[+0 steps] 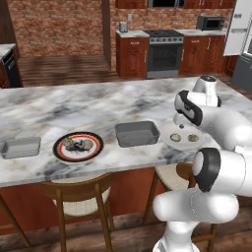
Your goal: Place two dumplings into each of the tupperware containers and then place the containers in the fridge.
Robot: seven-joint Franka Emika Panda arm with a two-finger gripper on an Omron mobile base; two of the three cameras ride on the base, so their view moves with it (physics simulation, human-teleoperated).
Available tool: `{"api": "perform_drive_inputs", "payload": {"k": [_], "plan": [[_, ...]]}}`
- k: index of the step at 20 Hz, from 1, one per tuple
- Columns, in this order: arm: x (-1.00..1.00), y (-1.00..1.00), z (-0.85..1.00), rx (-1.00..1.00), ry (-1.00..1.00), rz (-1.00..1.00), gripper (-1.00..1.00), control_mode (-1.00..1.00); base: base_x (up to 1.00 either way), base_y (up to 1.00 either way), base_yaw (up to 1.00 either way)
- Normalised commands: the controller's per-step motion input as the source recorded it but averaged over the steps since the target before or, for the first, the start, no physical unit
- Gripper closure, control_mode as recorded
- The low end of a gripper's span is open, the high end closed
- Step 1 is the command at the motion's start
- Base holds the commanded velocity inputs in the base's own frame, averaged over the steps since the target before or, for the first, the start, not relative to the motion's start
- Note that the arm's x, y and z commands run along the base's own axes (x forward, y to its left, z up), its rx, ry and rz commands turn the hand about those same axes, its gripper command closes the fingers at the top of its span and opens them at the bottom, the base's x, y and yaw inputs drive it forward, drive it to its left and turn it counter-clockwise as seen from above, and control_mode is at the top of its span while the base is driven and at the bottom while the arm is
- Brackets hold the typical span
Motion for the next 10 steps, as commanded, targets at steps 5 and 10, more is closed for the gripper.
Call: {"api": "perform_drive_inputs", "payload": {"k": [5,10], "plan": [[0.20,-0.15,-0.45,0.00,0.03,0.00,-1.00,-1.00,0.00,0.00,0.00],[0.24,-0.18,-0.50,0.00,0.01,0.00,-1.00,-1.00,0.00,0.00,0.00]]}}
